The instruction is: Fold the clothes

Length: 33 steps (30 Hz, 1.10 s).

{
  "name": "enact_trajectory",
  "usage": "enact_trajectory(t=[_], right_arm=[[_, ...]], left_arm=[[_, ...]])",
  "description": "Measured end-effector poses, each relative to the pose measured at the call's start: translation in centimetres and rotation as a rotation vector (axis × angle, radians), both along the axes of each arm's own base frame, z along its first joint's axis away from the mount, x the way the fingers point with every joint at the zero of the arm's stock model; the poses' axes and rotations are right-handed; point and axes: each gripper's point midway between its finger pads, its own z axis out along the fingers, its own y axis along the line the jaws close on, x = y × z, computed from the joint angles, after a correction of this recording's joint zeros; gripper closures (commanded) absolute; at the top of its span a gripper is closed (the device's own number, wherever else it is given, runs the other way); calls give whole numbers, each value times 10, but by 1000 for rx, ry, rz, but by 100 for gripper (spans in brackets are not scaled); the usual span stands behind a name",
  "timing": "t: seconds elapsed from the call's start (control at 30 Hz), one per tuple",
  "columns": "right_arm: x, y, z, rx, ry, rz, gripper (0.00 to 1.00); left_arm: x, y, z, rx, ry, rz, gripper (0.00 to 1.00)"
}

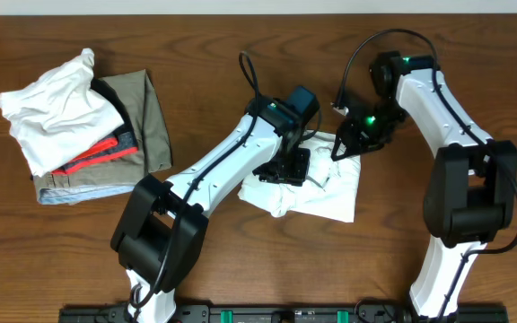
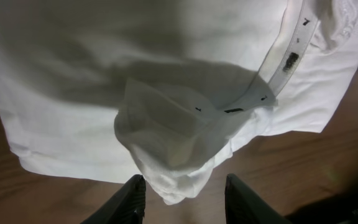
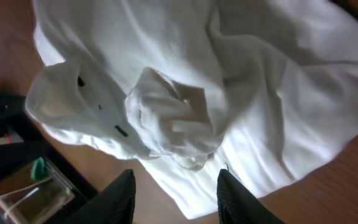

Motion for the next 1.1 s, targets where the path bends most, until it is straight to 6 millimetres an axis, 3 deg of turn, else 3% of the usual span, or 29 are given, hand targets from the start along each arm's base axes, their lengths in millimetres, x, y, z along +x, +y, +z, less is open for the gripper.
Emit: enact_trajectory(t=[0.17,0.57,0.73,0.77,0.8,0.83,0.9,1.1], right_arm=[[6,-1,-8,-56,-45,27,59],[0,20,-18,-91,-69,93,58],[7,14,-22,-152,-90,60,68],[9,11,-24,-171,-95,49,72],[11,8,-25,-193,-100,36,78],[13,4,-27,-222,-101,13,85],[16,-1,-30,-257,-109,-8,89],[31,-6,-33,-299,-155,-74,90]], left_arm=[[1,-1,0,-6,-3,0,58],[-7,4,-19,5,18,-1,58],[-5,1,-19,-6,9,-1,59],[-4,1,-19,-8,8,-1,62],[-4,1,-19,-8,7,-1,72],[-4,1,-19,-11,7,0,92],[-3,0,-19,-15,4,-2,94],[-4,-6,-18,-31,-5,-19,94]])
